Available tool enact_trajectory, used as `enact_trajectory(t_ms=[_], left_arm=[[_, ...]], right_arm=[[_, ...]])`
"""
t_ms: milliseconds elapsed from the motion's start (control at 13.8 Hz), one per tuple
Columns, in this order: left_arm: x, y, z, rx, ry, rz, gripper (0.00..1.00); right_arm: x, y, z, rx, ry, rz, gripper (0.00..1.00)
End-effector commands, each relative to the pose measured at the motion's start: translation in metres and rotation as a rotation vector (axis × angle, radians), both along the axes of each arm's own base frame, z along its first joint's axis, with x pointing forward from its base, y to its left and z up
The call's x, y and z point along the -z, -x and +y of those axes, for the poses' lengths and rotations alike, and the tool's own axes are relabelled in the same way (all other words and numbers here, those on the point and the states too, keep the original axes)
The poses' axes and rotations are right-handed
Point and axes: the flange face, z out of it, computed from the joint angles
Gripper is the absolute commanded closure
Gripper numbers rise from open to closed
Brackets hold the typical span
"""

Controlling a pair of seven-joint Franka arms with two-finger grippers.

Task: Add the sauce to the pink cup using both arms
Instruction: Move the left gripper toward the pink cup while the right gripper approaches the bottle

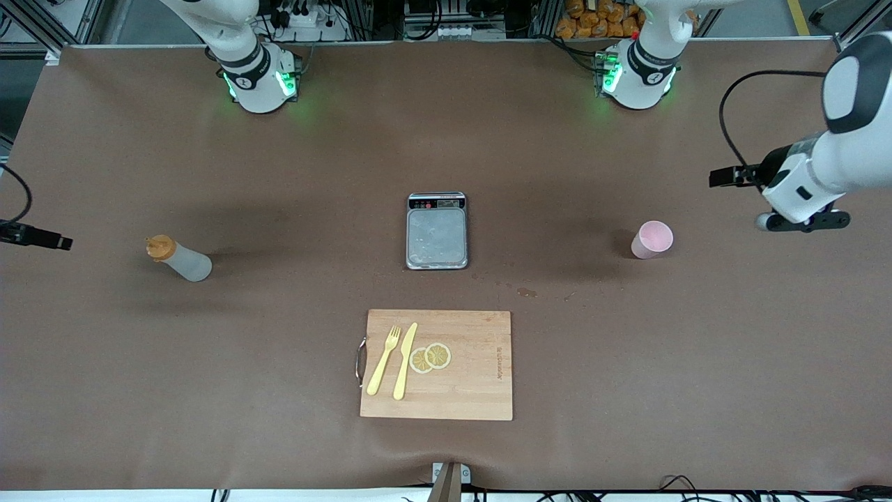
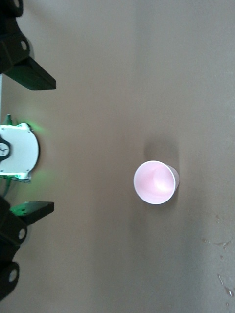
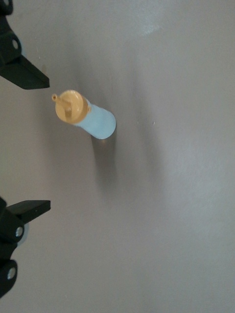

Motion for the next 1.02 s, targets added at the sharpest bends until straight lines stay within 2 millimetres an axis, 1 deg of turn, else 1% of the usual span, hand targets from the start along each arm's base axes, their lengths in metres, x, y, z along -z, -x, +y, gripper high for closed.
enact_trajectory(t_ms=[0, 73, 145, 218, 290, 436, 508, 581, 653, 726, 871, 944], left_arm=[[0.054, -0.001, -0.007, 0.043, -0.025, -0.019, 0.0], [0.078, 0.001, -0.008, 0.049, -0.025, -0.022, 0.0], [0.094, 0.005, -0.009, 0.05, -0.024, -0.045, 0.0], [0.1, 0.01, -0.008, 0.049, -0.024, -0.051, 0.0], [0.101, 0.01, -0.006, 0.046, -0.024, -0.051, 0.0], [0.105, 0.009, -0.003, 0.039, -0.022, -0.065, 0.0], [0.109, 0.011, 0.008, 0.018, -0.023, -0.087, 0.0], [0.111, 0.013, 0.017, -0.005, -0.018, -0.119, 0.0], [0.115, 0.012, 0.02, -0.011, -0.017, -0.127, 0.0], [0.119, 0.011, 0.02, -0.011, -0.016, -0.133, 0.0], [0.13, 0.013, 0.019, -0.012, -0.014, -0.136, 0.0], [0.136, 0.017, 0.02, -0.013, -0.015, -0.15, 0.0]], right_arm=[[0.014, 0.006, -0.026, 0.09, -0.07, 0.011, 0.0], [0.019, 0.009, -0.036, 0.19, -0.066, 0.031, 0.0], [0.026, 0.011, -0.039, 0.291, -0.064, 0.066, 0.0], [0.034, 0.014, -0.038, 0.368, -0.081, 0.115, 0.0], [0.04, 0.015, -0.035, 0.436, -0.105, 0.154, 0.0], [0.056, 0.017, -0.042, 0.52, -0.127, 0.196, 0.0], [0.066, 0.018, -0.048, 0.541, -0.151, 0.209, 0.0], [0.082, 0.022, -0.059, 0.568, -0.178, 0.229, 0.0], [0.099, 0.027, -0.071, 0.607, -0.217, 0.25, 0.0], [0.109, 0.03, -0.079, 0.66, -0.258, 0.264, 0.0], [0.131, 0.035, -0.086, 0.754, -0.286, 0.334, 0.0], [0.139, 0.034, -0.083, 0.832, -0.314, 0.377, 0.0]])
